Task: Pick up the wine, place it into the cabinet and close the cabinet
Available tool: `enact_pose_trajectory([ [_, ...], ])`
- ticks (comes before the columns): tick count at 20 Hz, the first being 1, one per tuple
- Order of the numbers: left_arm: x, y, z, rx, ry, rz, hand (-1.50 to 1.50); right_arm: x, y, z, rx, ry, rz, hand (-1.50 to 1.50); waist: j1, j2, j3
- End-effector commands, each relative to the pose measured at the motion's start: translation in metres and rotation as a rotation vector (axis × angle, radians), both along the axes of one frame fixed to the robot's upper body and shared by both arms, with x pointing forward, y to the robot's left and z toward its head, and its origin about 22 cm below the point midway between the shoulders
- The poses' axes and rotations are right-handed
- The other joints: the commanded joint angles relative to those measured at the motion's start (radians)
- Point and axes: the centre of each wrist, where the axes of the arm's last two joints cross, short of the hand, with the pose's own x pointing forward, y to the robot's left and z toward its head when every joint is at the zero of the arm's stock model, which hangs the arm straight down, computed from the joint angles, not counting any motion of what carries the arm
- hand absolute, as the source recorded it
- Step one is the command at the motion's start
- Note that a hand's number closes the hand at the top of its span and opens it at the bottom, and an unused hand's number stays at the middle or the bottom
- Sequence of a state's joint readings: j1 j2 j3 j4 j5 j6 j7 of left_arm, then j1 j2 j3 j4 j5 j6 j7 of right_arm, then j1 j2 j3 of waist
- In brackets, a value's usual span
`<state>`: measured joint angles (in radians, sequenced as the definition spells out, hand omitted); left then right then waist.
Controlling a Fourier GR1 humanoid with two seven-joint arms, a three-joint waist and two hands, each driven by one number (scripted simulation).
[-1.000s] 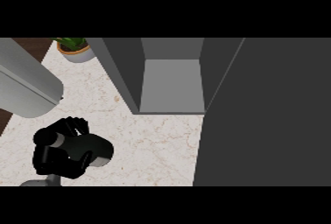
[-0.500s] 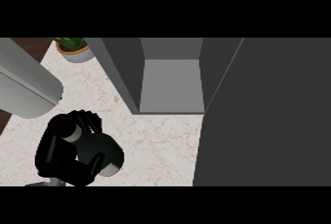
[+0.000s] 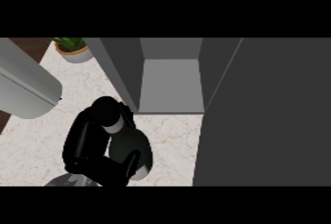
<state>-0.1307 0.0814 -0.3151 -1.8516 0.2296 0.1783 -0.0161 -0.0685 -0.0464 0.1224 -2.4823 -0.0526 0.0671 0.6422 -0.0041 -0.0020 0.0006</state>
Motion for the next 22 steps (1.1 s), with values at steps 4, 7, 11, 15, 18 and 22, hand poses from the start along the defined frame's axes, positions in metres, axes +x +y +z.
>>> enact_pose_trajectory([
  [4,0.012,-0.043,0.036,-0.035,0.021,-0.012,1.5,-0.022,-0.011,0.011,0.017,-0.042,0.035,-1.5,-0.004,0.001,0.0],
  [7,0.01,-0.06,0.034,-0.009,0.003,0.018,1.5,-0.038,-0.009,0.013,0.016,-0.03,0.033,-1.5,-0.007,-0.001,0.0],
  [11,0.032,-0.084,0.05,0.008,-0.01,0.062,1.5,-0.025,-0.006,0.008,0.022,-0.042,0.042,-1.5,-0.009,0.001,0.0],
  [15,0.037,-0.084,0.05,0.013,-0.017,0.069,1.5,-0.015,0.002,0.011,0.021,-0.024,0.017,-1.5,-0.001,0.001,-0.001],
  [18,0.043,-0.091,0.038,0.037,-0.002,0.099,1.5,-0.028,-0.011,0.018,0.015,-0.049,0.026,-1.5,-0.006,0.001,-0.001],
  [22,0.054,-0.104,0.044,0.039,-0.025,0.122,1.5,-0.017,-0.009,0.015,0.01,-0.029,0.025,-1.5,-0.007,0.002,-0.001],
])
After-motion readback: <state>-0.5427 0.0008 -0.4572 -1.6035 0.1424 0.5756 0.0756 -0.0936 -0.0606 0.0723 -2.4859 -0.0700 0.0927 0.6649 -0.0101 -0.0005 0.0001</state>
